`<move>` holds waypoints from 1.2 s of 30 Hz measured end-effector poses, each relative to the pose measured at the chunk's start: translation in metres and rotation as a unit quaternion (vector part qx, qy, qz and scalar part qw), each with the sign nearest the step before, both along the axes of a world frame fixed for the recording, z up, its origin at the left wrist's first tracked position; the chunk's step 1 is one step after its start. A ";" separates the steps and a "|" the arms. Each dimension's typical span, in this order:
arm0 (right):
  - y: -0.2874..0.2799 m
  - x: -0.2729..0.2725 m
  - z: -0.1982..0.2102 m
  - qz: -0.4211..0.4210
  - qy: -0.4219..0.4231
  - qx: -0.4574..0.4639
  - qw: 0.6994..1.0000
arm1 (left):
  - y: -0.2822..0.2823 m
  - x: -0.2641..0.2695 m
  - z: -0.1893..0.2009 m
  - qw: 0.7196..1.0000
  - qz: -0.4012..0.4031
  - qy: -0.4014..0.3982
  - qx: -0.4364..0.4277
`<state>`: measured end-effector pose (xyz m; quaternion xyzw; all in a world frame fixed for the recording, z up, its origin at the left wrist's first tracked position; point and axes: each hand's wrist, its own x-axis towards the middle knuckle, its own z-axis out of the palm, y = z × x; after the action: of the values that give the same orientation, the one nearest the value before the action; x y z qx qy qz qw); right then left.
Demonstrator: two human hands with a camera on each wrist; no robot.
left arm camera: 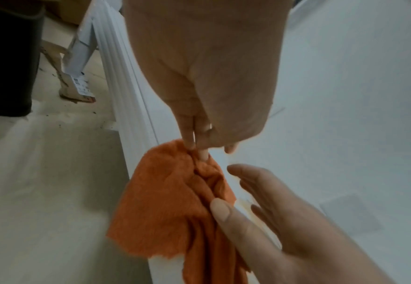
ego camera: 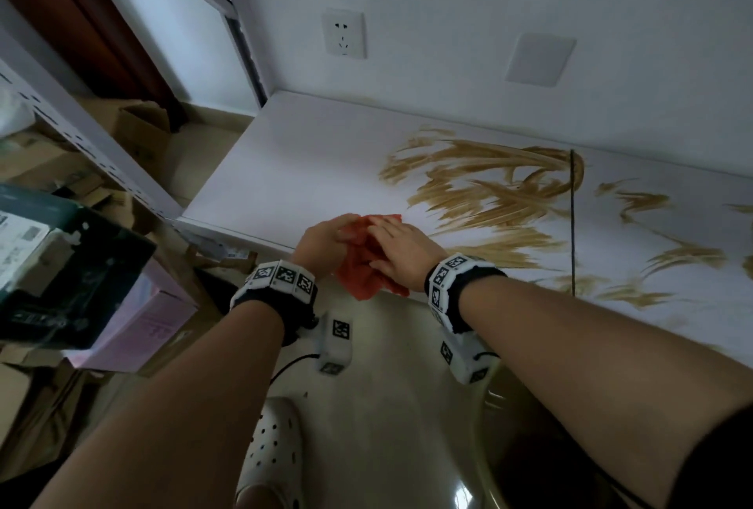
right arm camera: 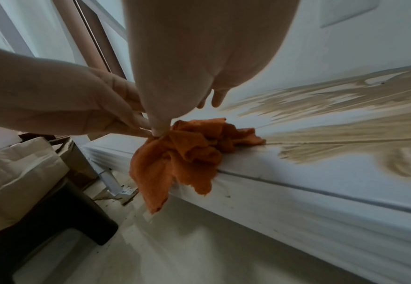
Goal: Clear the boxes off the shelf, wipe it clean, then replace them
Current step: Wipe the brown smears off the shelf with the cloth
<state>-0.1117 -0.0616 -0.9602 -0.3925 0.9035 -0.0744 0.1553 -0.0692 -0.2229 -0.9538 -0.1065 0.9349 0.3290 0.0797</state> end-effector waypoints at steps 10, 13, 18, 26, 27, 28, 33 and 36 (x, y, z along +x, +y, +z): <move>-0.039 0.001 -0.019 0.057 -0.043 0.077 0.994 | -0.026 0.012 -0.007 0.966 -0.026 -0.117 -0.231; -0.036 0.008 -0.021 0.095 -0.036 0.102 0.990 | -0.021 0.007 -0.003 0.955 -0.035 -0.138 -0.259; 0.000 -0.004 -0.013 0.069 -0.068 0.092 0.991 | -0.016 0.004 -0.001 0.951 -0.033 -0.162 -0.261; 0.019 -0.017 -0.016 -0.085 -0.108 0.085 0.987 | -0.018 0.000 -0.004 0.951 -0.032 -0.184 -0.246; 0.013 -0.015 -0.017 -0.083 -0.104 0.082 0.988 | -0.017 -0.001 -0.004 0.951 -0.031 -0.185 -0.246; 0.007 -0.013 -0.018 -0.076 -0.100 0.078 0.989 | -0.017 -0.001 -0.004 0.951 -0.030 -0.185 -0.247; -0.018 -0.001 -0.016 0.023 -0.098 0.103 0.990 | -0.016 0.002 -0.003 0.946 -0.047 -0.166 -0.276; -0.007 0.006 -0.015 0.089 -0.094 0.127 0.983 | -0.014 0.003 0.000 0.939 -0.064 -0.159 -0.299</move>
<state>-0.1058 -0.0685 -0.9755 -0.4400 0.8482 0.0189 0.2942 -0.0666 -0.2372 -0.9536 -0.1158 0.9703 0.0075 0.2124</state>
